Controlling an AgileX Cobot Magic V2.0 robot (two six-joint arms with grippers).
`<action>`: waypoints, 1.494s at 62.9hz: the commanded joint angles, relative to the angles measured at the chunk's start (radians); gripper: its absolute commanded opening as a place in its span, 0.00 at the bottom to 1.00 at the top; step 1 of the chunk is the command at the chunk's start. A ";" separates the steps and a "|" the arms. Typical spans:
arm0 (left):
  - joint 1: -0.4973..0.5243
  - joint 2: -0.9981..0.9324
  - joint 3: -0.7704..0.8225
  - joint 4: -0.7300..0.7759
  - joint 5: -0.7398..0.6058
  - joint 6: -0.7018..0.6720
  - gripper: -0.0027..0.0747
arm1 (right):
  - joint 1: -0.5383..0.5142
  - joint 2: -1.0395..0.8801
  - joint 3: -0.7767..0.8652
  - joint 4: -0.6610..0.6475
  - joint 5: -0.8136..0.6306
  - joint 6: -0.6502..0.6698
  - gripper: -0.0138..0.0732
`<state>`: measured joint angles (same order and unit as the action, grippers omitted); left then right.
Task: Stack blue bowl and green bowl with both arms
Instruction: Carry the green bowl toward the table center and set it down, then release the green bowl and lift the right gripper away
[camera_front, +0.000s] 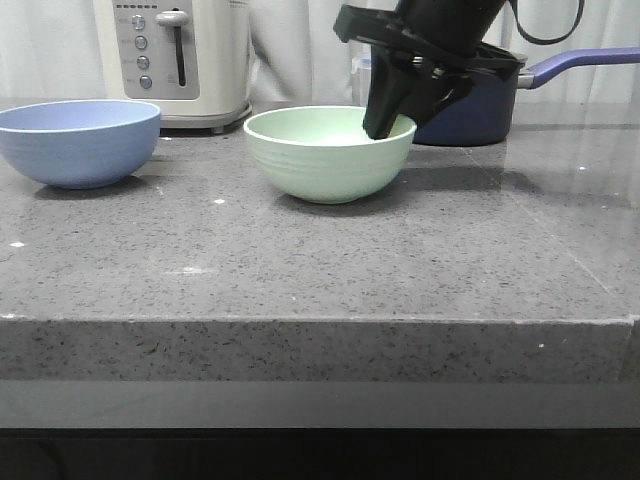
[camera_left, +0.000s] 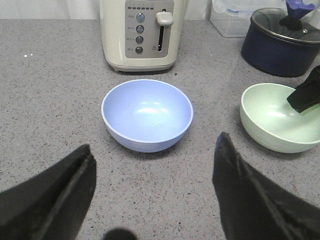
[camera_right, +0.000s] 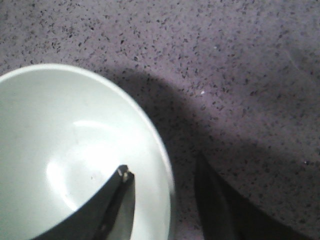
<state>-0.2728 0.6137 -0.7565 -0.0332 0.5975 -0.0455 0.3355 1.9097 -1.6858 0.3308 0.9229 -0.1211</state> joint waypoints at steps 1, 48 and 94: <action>-0.008 0.008 -0.030 -0.007 -0.070 -0.001 0.67 | -0.001 -0.070 -0.033 0.009 -0.022 -0.002 0.57; -0.008 0.008 -0.030 -0.007 -0.070 -0.001 0.67 | -0.001 -0.591 0.562 -0.087 -0.289 -0.120 0.32; -0.008 0.008 -0.030 -0.007 -0.070 -0.001 0.67 | -0.001 -0.434 0.610 0.214 -0.457 -0.480 0.09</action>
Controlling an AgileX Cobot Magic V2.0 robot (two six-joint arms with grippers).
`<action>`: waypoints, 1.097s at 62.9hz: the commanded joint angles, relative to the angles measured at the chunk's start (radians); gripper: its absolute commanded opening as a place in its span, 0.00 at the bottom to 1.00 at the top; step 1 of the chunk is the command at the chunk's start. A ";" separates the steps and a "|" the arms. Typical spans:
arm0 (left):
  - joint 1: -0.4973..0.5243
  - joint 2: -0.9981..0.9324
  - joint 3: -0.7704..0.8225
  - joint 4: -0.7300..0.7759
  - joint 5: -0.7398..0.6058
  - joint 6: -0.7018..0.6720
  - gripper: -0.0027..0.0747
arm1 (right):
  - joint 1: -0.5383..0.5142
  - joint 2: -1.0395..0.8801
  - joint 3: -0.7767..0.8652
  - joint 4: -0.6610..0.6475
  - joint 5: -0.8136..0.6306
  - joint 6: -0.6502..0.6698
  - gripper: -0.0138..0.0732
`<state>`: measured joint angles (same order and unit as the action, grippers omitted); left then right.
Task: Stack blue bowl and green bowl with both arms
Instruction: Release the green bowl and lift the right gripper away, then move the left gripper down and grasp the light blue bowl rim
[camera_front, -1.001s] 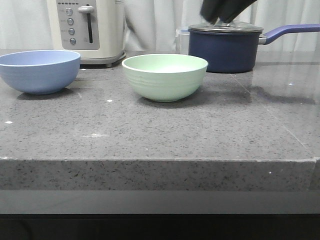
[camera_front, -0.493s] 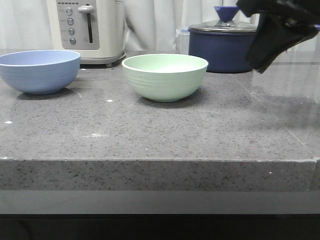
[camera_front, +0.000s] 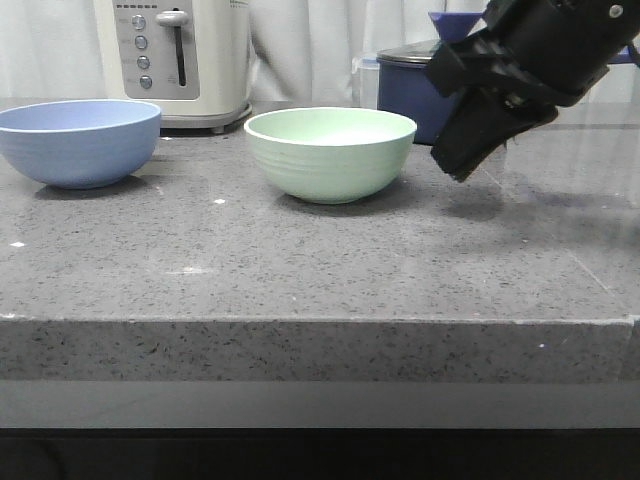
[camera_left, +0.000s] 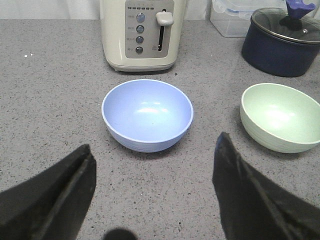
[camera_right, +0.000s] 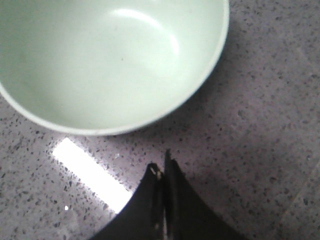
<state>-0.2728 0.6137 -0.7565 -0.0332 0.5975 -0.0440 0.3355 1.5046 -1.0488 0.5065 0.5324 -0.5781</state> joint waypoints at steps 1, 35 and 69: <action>-0.008 0.008 -0.030 -0.007 -0.070 -0.003 0.67 | -0.001 -0.029 -0.027 0.038 -0.072 -0.023 0.09; -0.008 0.008 -0.030 -0.007 -0.070 -0.003 0.67 | -0.001 -0.024 -0.027 0.038 -0.112 -0.031 0.09; -0.008 0.008 -0.030 -0.007 -0.071 -0.003 0.67 | -0.001 0.006 -0.027 0.038 -0.131 -0.031 0.09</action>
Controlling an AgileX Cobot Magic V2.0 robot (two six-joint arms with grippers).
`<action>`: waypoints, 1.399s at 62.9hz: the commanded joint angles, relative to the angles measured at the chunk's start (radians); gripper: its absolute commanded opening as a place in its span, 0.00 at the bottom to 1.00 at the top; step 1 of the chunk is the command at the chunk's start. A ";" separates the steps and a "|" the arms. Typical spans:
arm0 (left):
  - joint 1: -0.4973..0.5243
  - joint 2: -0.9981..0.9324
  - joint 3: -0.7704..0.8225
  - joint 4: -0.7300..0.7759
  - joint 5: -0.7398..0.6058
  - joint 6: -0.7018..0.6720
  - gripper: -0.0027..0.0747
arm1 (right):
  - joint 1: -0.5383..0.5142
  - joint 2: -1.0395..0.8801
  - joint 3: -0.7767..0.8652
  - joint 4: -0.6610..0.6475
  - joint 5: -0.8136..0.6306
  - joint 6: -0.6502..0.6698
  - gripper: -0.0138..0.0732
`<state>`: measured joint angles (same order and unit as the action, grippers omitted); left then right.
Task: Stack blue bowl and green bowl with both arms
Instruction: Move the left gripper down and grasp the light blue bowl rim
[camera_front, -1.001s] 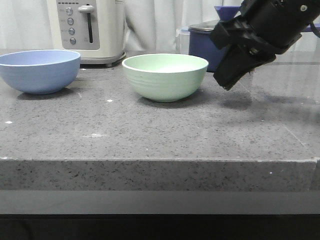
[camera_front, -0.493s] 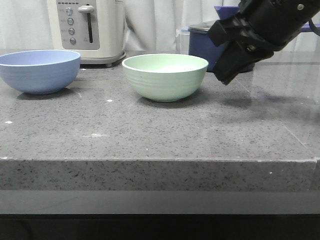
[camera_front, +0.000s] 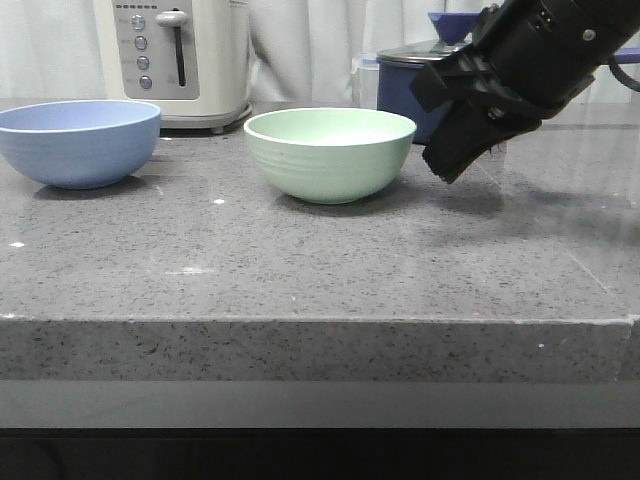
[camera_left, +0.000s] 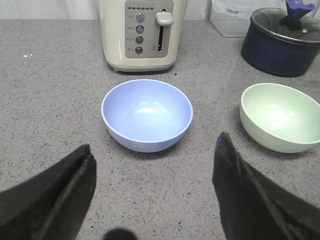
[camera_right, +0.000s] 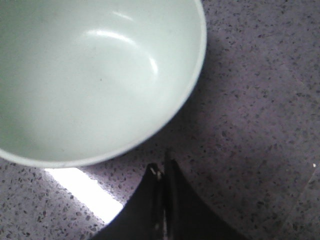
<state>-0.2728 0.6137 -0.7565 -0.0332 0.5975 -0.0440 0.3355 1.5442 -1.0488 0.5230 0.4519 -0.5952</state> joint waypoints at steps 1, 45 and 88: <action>-0.008 0.008 -0.030 -0.007 -0.071 -0.003 0.67 | -0.001 -0.034 -0.027 0.022 -0.050 -0.014 0.09; 0.069 0.456 -0.347 0.106 0.130 -0.012 0.67 | -0.001 -0.033 -0.027 0.022 -0.050 -0.014 0.09; 0.255 0.991 -0.691 -0.201 0.292 0.151 0.67 | -0.001 -0.033 -0.027 0.022 -0.050 -0.014 0.09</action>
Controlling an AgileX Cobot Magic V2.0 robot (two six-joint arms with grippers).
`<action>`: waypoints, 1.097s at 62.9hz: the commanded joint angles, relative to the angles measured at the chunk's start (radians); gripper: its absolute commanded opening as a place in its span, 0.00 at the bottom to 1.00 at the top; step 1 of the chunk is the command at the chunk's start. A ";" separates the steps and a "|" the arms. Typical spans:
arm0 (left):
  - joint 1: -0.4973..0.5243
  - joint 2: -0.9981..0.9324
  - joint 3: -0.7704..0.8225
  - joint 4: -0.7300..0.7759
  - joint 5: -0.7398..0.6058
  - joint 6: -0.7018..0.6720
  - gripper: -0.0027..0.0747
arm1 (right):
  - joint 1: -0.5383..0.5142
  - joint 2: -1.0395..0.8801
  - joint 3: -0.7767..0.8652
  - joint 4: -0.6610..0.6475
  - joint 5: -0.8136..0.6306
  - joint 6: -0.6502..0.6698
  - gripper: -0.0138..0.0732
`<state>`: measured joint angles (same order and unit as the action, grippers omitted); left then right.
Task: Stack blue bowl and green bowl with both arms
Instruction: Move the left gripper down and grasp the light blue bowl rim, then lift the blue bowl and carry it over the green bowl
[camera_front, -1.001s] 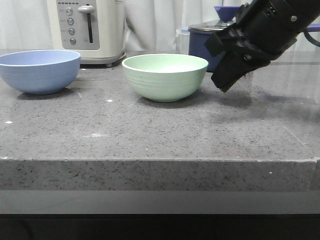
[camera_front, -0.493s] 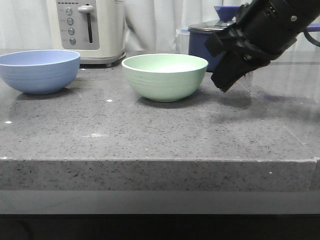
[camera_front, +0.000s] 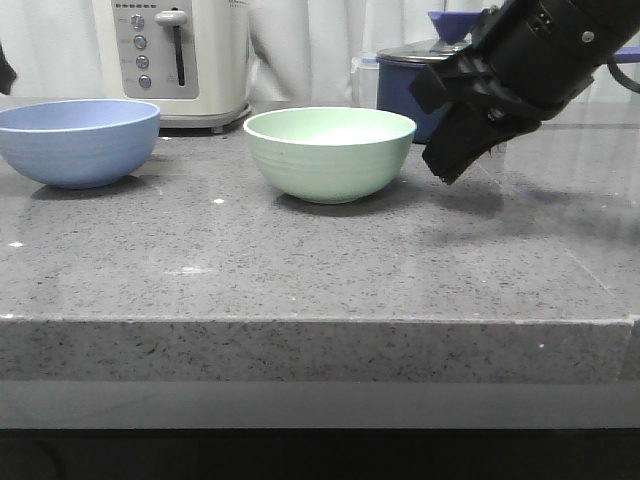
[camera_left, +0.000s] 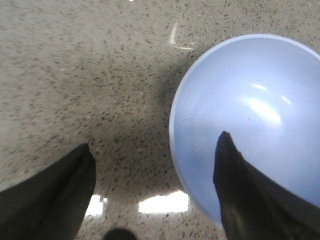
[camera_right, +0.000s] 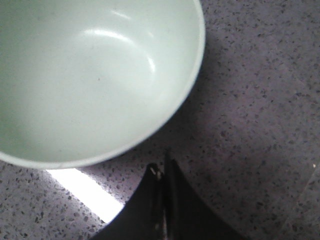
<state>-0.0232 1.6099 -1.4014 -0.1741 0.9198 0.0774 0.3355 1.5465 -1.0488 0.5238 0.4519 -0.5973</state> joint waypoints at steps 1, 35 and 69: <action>0.006 0.001 -0.046 -0.063 -0.031 0.032 0.67 | -0.001 -0.035 -0.027 0.021 -0.050 -0.011 0.09; 0.006 0.087 -0.049 -0.154 -0.089 0.063 0.37 | -0.001 -0.035 -0.027 0.021 -0.050 -0.011 0.09; 0.004 0.049 -0.055 -0.156 -0.091 0.070 0.01 | -0.001 -0.035 -0.027 0.021 -0.050 -0.011 0.09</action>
<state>-0.0188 1.7330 -1.4181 -0.3005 0.8590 0.1421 0.3355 1.5465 -1.0488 0.5238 0.4503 -0.5991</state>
